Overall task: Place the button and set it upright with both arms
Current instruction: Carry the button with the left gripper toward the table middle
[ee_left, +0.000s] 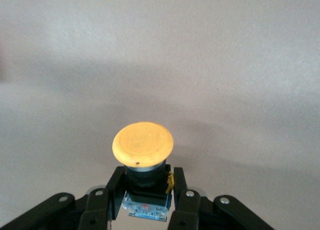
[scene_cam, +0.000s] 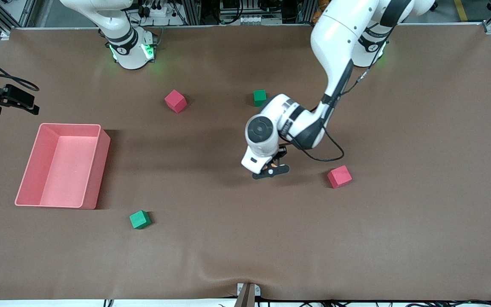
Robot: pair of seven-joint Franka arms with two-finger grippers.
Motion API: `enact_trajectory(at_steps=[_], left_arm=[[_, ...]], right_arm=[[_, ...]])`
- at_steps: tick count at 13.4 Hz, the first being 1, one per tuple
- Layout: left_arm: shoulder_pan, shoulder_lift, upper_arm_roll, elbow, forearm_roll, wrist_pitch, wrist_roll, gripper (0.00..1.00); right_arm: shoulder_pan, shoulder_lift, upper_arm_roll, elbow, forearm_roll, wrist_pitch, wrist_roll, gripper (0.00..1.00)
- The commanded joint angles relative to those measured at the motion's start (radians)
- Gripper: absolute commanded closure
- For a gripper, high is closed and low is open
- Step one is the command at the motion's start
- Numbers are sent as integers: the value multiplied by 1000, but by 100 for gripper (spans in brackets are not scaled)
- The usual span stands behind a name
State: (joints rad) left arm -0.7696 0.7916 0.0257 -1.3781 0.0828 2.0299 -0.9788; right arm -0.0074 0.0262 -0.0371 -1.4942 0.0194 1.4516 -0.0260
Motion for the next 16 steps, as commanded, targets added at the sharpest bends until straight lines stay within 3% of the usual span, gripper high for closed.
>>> enact_trajectory(at_steps=[1, 3, 5, 10, 12, 16], left_arm=[[-48, 5, 28, 34, 103, 0, -108, 88], [-71, 2, 40, 40, 141, -8, -151, 89], [-131, 2, 91, 66, 213, -11, -272, 95], [-272, 2, 206, 74, 259, -20, -409, 98], [-354, 11, 256, 74, 351, -22, -489, 98], [-413, 40, 258, 73, 564, -20, -673, 100]], right_arm=[[-19, -11, 14, 6, 5, -17, 1, 0], [-17, -11, 14, 9, 5, -13, 3, 0], [-16, -11, 16, 9, 5, -11, 3, 0], [-14, -9, 17, 9, 5, -8, 5, 0], [-16, -9, 17, 9, 5, -11, 5, 0], [-14, -9, 17, 9, 5, -10, 5, 0]])
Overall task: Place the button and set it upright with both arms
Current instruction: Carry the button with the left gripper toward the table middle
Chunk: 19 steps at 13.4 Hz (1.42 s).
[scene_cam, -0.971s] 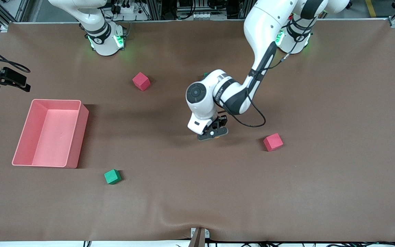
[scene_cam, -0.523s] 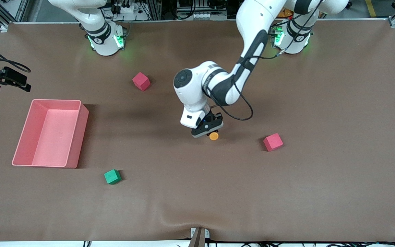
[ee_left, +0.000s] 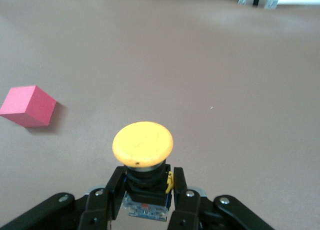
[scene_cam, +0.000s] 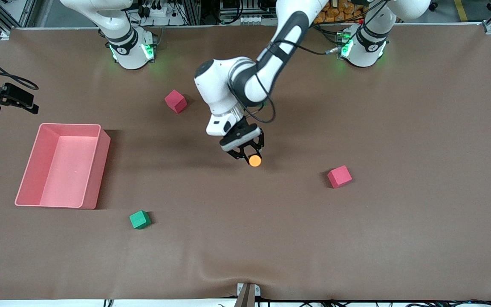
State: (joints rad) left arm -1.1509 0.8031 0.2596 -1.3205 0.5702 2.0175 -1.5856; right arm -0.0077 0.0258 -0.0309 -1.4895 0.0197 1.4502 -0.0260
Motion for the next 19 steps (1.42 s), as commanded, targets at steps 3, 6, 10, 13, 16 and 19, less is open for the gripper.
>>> enact_trajectory(at_steps=[3, 6, 10, 13, 16, 19], left_arm=[[-61, 45, 23, 14, 152, -8, -152, 100], [-81, 87, 23, 12, 201, -8, -269, 91], [-105, 102, 18, 11, 279, 18, -367, 91], [-138, 153, 13, 9, 412, 18, -519, 90], [-138, 172, -16, 9, 468, 44, -568, 91], [-150, 196, -25, 7, 542, 44, -672, 90]], right_arm=[[-14, -7, 11, 5, 5, -8, 5, 0], [-15, -7, 11, 5, 5, -8, 5, 0], [-15, -7, 11, 5, 5, -7, 5, 0], [-15, -7, 9, 5, 5, -7, 5, 0], [-15, -7, 9, 5, 5, -5, 5, 0], [-15, -7, 9, 5, 5, -5, 5, 0]])
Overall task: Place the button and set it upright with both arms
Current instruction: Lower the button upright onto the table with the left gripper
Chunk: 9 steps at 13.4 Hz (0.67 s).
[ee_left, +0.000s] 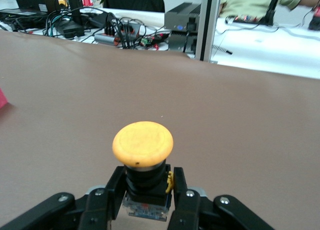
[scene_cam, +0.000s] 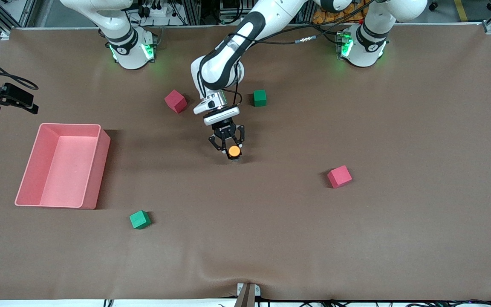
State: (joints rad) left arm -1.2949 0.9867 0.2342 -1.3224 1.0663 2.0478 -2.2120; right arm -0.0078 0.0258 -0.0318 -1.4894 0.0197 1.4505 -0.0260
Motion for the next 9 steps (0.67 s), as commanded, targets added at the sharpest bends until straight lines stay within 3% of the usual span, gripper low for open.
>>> enact_trajectory(at_steps=[1, 9], left_arm=[[-6, 13, -9, 6, 53, 14, -48, 90], [-21, 66, -9, 5, 54, 12, -49, 90]], right_arm=[[-15, -7, 10, 4, 5, -5, 5, 0], [-18, -6, 10, 4, 5, -5, 3, 0]])
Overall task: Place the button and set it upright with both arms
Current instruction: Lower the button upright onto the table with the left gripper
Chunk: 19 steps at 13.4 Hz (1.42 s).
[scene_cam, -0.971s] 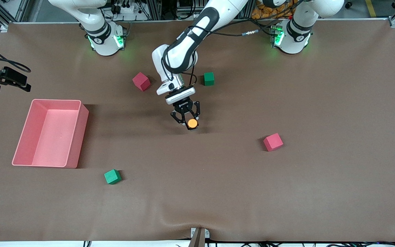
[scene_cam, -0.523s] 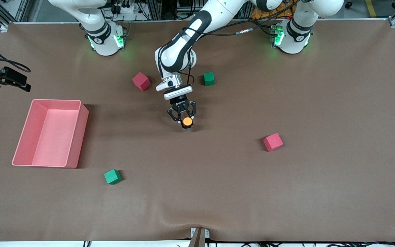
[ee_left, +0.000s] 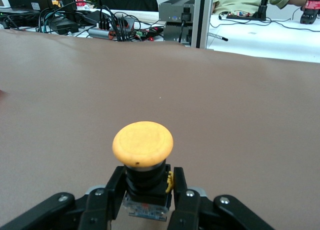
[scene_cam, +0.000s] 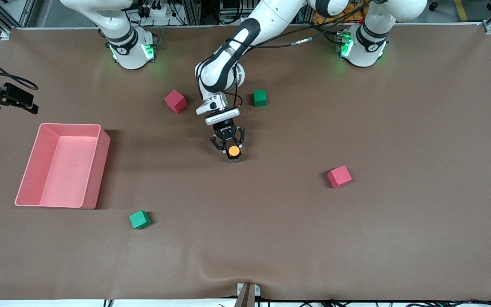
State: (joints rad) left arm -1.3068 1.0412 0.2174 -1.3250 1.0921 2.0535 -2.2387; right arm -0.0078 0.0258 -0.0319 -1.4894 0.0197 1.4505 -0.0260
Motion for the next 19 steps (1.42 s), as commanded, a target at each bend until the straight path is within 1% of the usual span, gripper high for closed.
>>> enact_trajectory(at_steps=[1, 10, 12, 14, 15, 16, 17, 18, 19], left_arm=[[-9, 14, 8, 9, 28, 5, -24, 90], [-17, 37, 14, 13, 29, -3, -39, 90], [-17, 37, 14, 13, 29, -3, -39, 86], [-17, 40, 13, 13, 29, -3, -39, 86], [-17, 37, 14, 13, 29, -3, -39, 82], [-17, 37, 13, 13, 29, -3, -39, 75], [-17, 37, 13, 13, 29, -3, -39, 64], [-17, 37, 13, 13, 28, -3, -39, 57], [-17, 37, 13, 13, 28, -3, -39, 54]], right_arm=[[-18, -6, 9, 4, 5, -5, 1, 0], [-18, -6, 9, 6, 5, -4, 1, 0], [-17, -7, 9, 8, 5, -5, 3, 0], [-17, -7, 9, 8, 5, -5, 3, 0], [-17, -7, 9, 8, 5, -5, 1, 0], [-17, -7, 9, 8, 5, -7, 1, 0], [-17, -9, 9, 8, 5, -12, 1, 0], [-17, -9, 9, 8, 5, -12, 1, 0], [-17, -9, 9, 8, 5, -12, 1, 0]])
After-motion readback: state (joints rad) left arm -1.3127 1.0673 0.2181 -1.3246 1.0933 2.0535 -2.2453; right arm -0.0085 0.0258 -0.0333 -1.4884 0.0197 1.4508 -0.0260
